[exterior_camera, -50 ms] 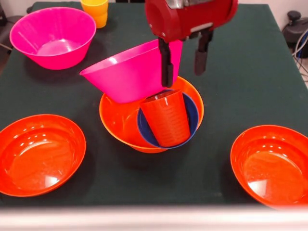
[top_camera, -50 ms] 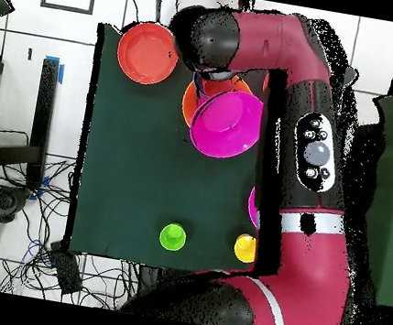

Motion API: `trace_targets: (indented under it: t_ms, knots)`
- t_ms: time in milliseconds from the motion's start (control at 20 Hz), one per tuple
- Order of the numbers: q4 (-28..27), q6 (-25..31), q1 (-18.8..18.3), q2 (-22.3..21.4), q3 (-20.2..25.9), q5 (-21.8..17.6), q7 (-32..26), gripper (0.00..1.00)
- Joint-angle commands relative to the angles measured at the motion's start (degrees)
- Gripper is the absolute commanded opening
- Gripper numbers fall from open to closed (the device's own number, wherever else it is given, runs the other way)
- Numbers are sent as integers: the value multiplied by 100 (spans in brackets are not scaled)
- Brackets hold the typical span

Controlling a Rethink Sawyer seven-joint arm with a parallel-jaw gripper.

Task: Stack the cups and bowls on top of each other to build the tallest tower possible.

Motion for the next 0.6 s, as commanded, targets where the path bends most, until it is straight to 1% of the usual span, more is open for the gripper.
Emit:
trace_targets:
  t_ms: [50,150,250,500,600]
  knots:
    - [-185,-312,237,723,-611,-219,936,100]
    - [-175,-460,193,819,-634,-202,845,100]
    - [-312,-490,210,965,-699,-250,791,100]
    - [-353,-360,70,1062,-693,-97,368,100]
    - [-384,-329,32,1103,-708,-105,228,100]
